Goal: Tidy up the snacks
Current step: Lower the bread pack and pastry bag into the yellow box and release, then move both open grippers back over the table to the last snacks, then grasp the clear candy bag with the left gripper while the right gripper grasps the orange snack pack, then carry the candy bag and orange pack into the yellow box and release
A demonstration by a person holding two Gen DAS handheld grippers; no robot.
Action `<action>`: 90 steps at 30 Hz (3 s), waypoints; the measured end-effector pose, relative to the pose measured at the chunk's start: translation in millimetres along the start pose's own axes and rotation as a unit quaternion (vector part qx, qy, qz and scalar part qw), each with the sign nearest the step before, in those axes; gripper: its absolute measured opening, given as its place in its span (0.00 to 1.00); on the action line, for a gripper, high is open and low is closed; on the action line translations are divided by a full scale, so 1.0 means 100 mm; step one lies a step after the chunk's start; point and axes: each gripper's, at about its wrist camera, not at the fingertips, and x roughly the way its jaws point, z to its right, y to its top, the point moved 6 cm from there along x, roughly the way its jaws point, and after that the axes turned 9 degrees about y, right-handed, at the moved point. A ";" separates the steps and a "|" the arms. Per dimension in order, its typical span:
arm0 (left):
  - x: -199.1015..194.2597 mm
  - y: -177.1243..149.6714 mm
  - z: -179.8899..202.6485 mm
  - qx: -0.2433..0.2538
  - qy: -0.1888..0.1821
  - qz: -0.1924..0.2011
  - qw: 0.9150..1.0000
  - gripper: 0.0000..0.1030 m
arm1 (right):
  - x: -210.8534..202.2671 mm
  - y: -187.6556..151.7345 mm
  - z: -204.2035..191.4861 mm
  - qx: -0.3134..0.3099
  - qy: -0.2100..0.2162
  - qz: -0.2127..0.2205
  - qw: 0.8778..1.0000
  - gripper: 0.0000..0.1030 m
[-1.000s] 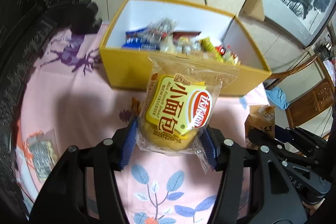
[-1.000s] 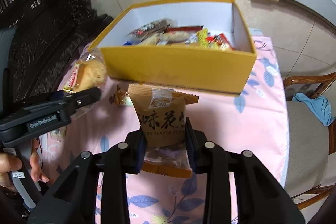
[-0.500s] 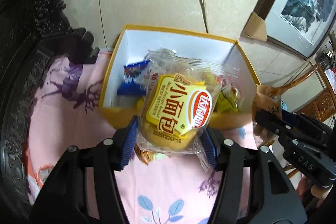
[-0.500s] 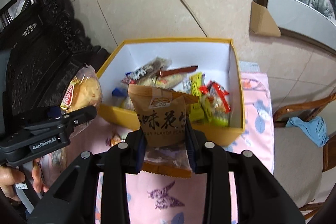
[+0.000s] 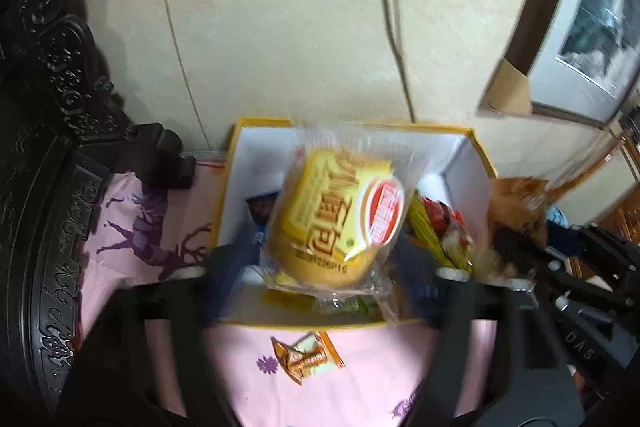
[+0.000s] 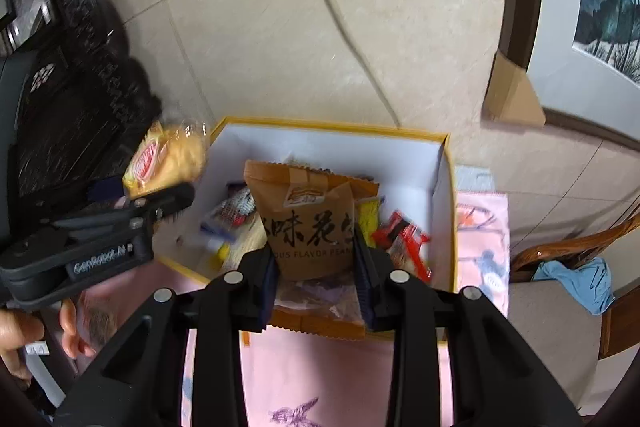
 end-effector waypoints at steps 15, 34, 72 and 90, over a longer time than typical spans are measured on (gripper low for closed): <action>-0.05 -0.67 -0.83 -0.069 0.046 -0.033 0.996 0.98 | 0.15 -0.77 -0.66 -0.106 0.150 -0.033 0.982 0.61; -0.71 -2.61 -2.18 -0.164 0.121 -0.128 0.971 0.98 | 1.61 -1.66 -1.23 -0.360 0.106 -0.181 0.909 0.53; 0.54 -2.79 -1.88 -0.137 0.109 -0.158 0.972 0.44 | -0.05 -2.30 -0.93 -0.115 0.150 -0.126 0.974 0.33; -0.18 -1.87 -0.42 -0.081 -0.048 -0.093 0.991 0.42 | -0.19 -1.89 -0.57 -0.067 0.088 -0.086 0.990 0.33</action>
